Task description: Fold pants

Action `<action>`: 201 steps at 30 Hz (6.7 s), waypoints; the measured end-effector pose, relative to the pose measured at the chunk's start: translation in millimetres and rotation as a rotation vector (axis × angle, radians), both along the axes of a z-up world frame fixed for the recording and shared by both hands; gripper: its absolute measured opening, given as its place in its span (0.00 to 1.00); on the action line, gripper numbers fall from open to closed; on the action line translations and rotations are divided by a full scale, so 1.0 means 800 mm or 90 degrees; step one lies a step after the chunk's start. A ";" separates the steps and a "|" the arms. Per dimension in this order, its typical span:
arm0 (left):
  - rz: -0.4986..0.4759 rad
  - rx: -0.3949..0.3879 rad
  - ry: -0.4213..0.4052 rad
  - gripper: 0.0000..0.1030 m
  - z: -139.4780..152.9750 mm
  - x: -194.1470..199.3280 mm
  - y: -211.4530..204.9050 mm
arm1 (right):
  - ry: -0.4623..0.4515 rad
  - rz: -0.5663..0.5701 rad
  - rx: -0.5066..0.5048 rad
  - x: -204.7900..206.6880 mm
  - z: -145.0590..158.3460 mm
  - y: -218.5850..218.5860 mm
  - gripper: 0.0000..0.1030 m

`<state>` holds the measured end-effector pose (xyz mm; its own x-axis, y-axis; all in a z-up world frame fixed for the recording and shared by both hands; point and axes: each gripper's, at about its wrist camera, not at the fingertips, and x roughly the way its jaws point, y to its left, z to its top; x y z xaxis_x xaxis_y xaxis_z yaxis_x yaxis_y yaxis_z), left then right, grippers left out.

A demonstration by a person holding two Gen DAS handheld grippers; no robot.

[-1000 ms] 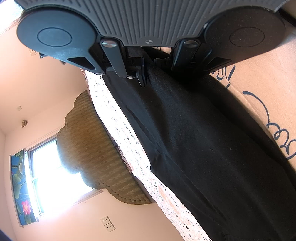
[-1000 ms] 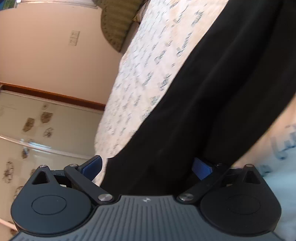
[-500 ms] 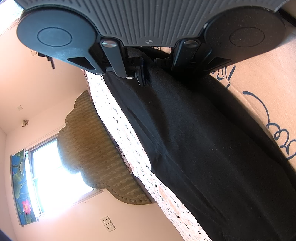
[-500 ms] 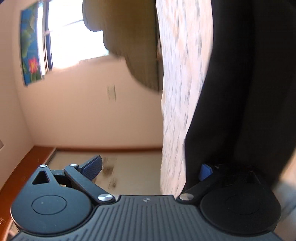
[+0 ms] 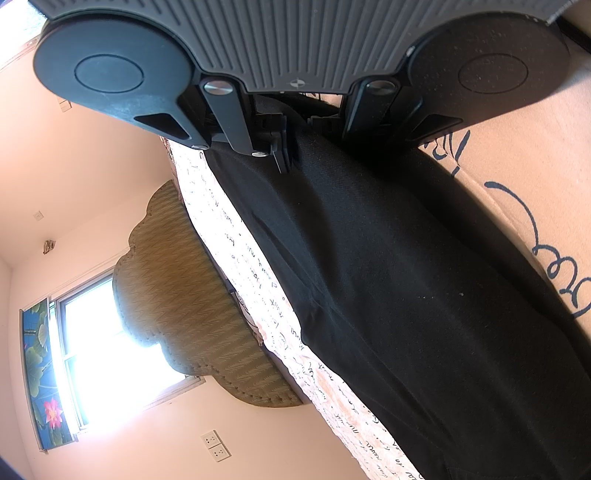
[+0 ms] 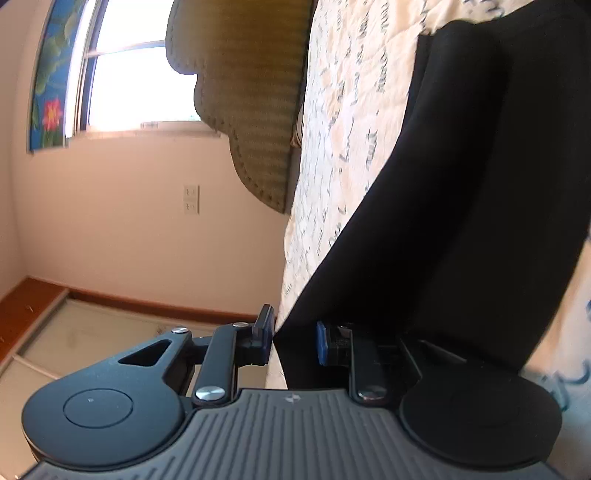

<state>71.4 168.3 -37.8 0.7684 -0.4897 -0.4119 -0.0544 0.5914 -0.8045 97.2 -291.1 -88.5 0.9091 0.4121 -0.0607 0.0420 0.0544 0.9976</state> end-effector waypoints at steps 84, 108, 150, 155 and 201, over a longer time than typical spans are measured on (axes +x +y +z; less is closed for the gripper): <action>-0.001 -0.003 0.000 0.19 -0.002 0.002 0.000 | 0.196 0.024 -0.260 0.129 0.020 -0.079 0.05; -0.010 -0.018 -0.012 0.21 -0.003 0.005 0.006 | 0.177 -0.027 -0.144 -0.045 0.004 -0.165 0.04; -0.005 -0.010 -0.013 0.21 -0.002 0.001 0.001 | 0.142 0.120 -0.467 0.096 0.012 -0.138 0.15; -0.005 -0.011 -0.013 0.21 -0.002 0.000 0.001 | 0.166 0.056 -0.428 0.076 0.031 -0.147 0.29; 0.001 0.045 -0.015 0.22 0.009 -0.004 -0.011 | 0.150 -0.051 -0.430 -0.037 0.028 -0.079 0.79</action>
